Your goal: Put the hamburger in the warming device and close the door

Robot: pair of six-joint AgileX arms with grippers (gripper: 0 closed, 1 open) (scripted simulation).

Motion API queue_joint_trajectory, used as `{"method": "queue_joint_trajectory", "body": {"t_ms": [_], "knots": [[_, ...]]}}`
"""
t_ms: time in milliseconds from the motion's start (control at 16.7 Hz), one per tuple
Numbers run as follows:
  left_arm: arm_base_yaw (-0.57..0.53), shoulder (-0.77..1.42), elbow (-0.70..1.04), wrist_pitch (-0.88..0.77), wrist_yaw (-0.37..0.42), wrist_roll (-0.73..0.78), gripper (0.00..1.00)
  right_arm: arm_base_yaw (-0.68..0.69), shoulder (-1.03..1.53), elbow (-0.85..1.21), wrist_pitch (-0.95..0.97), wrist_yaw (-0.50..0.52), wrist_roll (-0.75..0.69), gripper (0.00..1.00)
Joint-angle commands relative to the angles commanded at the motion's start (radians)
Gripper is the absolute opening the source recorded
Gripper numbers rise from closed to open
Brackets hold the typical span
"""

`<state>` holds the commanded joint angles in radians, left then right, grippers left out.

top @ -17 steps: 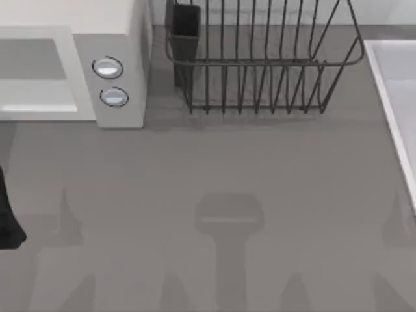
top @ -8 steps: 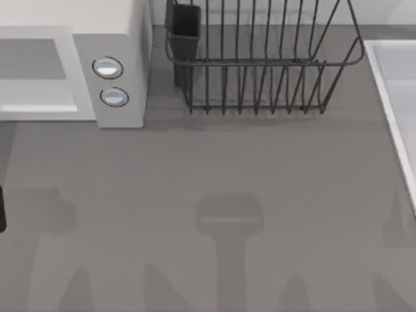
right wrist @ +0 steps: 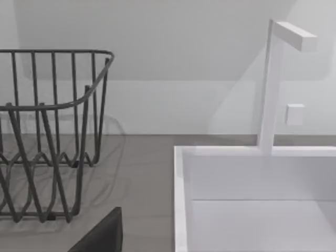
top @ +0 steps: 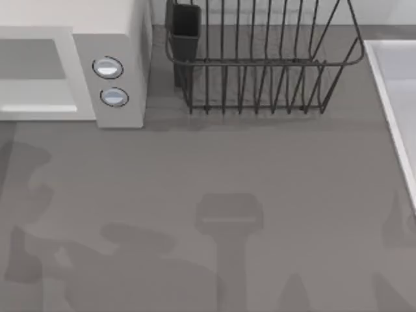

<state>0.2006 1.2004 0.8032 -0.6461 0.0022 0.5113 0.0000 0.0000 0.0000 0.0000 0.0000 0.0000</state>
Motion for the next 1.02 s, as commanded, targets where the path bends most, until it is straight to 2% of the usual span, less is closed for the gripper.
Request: {"method": "queue_joint_trajectory", "body": {"t_ms": [240, 480, 720, 1020], "knots": [[0.058, 0.324, 0.223, -0.183, 0.000, 0.144, 1.00, 0.000, 0.000, 0.000, 0.000, 0.000, 0.000, 1.00], [0.098, 0.559, 0.391, -0.303, -0.001, 0.245, 1.00, 0.000, 0.000, 0.000, 0.000, 0.000, 0.000, 1.00], [0.113, 0.645, 0.465, -0.347, -0.001, 0.286, 1.00, 0.000, 0.000, 0.000, 0.000, 0.000, 0.000, 1.00], [0.091, 0.633, 0.445, -0.345, 0.004, 0.283, 1.00, 0.000, 0.000, 0.000, 0.000, 0.000, 0.000, 1.00]]}}
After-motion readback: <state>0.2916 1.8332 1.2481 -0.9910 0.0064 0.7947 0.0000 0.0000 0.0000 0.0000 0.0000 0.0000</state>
